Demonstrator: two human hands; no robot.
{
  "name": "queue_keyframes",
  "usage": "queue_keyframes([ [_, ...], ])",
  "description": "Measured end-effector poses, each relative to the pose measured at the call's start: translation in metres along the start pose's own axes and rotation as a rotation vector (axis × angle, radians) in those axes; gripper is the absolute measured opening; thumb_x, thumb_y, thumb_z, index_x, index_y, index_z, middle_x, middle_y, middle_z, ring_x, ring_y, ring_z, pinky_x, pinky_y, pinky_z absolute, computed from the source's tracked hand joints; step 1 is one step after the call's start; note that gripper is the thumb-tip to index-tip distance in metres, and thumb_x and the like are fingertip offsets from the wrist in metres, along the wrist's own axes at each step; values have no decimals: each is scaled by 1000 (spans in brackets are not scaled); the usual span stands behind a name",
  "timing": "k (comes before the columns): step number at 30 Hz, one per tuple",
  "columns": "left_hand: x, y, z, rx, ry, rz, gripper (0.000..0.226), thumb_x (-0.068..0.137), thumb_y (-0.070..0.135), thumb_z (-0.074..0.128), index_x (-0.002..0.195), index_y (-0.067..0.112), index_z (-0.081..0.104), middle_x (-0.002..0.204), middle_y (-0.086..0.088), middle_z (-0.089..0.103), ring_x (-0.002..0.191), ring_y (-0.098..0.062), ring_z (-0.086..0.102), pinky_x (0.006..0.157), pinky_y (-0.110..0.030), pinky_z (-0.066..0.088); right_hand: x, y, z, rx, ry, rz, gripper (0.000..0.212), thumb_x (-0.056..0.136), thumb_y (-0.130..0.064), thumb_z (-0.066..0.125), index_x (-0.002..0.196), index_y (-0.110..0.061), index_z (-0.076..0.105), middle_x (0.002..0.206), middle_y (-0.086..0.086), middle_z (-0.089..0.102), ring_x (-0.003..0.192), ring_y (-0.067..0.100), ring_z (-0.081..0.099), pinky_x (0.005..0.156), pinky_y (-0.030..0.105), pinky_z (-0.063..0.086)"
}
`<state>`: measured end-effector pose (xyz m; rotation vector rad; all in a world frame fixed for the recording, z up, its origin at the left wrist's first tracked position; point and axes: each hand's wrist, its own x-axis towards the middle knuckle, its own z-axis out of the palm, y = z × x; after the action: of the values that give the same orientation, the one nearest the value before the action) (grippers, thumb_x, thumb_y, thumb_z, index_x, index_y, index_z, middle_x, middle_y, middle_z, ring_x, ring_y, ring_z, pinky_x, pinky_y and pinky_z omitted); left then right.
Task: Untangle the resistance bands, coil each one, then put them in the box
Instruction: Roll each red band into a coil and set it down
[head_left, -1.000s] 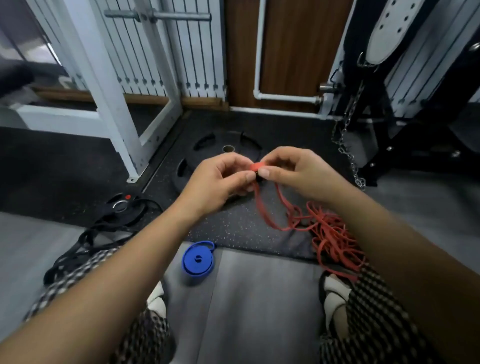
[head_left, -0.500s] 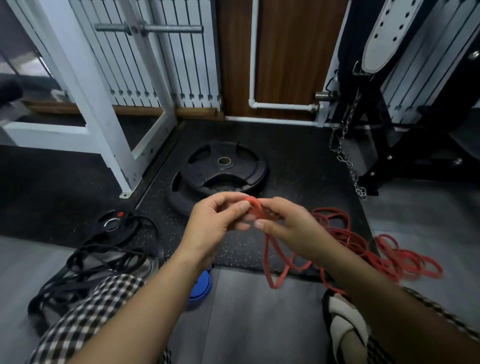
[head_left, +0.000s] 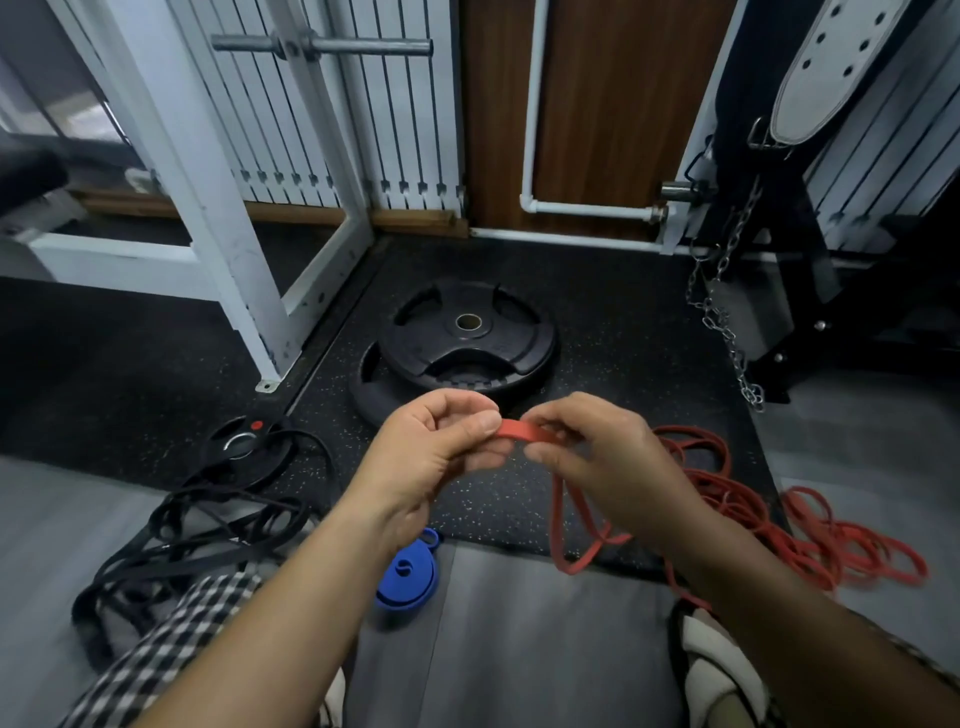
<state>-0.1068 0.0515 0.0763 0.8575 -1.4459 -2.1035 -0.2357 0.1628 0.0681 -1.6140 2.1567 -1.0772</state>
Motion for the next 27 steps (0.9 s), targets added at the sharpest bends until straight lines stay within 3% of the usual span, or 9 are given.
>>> queue_keyframes([
  [3, -3, 1, 0, -153, 14, -61, 9, 80, -2, 58, 83, 6, 58, 61, -6, 67, 54, -12, 67, 52, -19, 55, 2, -3, -4, 190, -19, 71, 24, 77, -13, 73, 81, -34, 63, 81, -10, 63, 76, 0, 58, 72, 14, 47],
  [5, -4, 0, -1, -51, -10, 16, 11, 82, -1, 58, 85, 8, 60, 64, -5, 66, 54, -11, 65, 52, -18, 53, 2, -8, -8, 309, -36, 110, 26, 77, -9, 72, 79, -34, 63, 72, -11, 61, 66, -4, 57, 64, 8, 43],
  [9, -2, -9, -6, 705, 50, 594, 10, 82, 16, 63, 88, 20, 70, 80, 12, 63, 76, -1, 58, 71, -11, 45, 2, -8, -9, 226, -55, 137, 18, 79, -14, 70, 80, -31, 65, 72, -8, 56, 64, 0, 51, 61, 13, 42],
  [11, -1, -17, -6, 1025, 47, 783, 20, 81, 24, 58, 92, 16, 73, 86, 8, 64, 83, -5, 56, 76, -15, 43, 2, -5, -8, 88, -86, 109, 11, 81, -17, 69, 87, -27, 69, 77, -8, 54, 71, 5, 51, 68, 22, 44],
  [12, -2, -18, -4, 1057, 19, 773, 20, 82, 23, 58, 92, 15, 74, 86, 5, 66, 83, -7, 57, 77, -18, 44, 2, -5, -8, 44, -97, 96, 10, 82, -19, 68, 89, -25, 70, 79, -8, 54, 74, 7, 52, 70, 24, 45],
  [14, -6, -13, 1, 925, -39, 572, 14, 80, 15, 68, 89, 24, 73, 83, 5, 68, 79, -8, 62, 75, -19, 48, 1, -4, -10, 12, -108, 85, 9, 83, -21, 67, 91, -25, 70, 80, -9, 54, 77, 7, 53, 71, 25, 45],
  [17, -5, -11, 1, 712, -80, 325, 31, 70, 6, 76, 76, 35, 66, 68, 9, 63, 65, -3, 58, 65, -14, 46, 2, -6, -13, 100, -118, 97, 12, 81, -20, 69, 86, -31, 69, 79, -11, 52, 75, 3, 51, 71, 19, 43],
  [20, -2, -12, 1, 565, -75, 213, 27, 69, 1, 75, 75, 26, 70, 66, -2, 64, 60, -10, 56, 62, -24, 48, 2, -8, -11, 179, -121, 122, 18, 80, -19, 70, 82, -37, 65, 82, -11, 50, 74, -2, 49, 69, 9, 40],
  [27, -7, -7, 4, 190, -116, 25, 18, 74, -4, 65, 84, 12, 69, 64, 2, 69, 61, -4, 64, 57, -15, 51, 1, -16, -7, 542, -24, 246, 16, 77, -9, 71, 85, -21, 62, 72, -5, 63, 62, 0, 58, 59, 13, 48],
])
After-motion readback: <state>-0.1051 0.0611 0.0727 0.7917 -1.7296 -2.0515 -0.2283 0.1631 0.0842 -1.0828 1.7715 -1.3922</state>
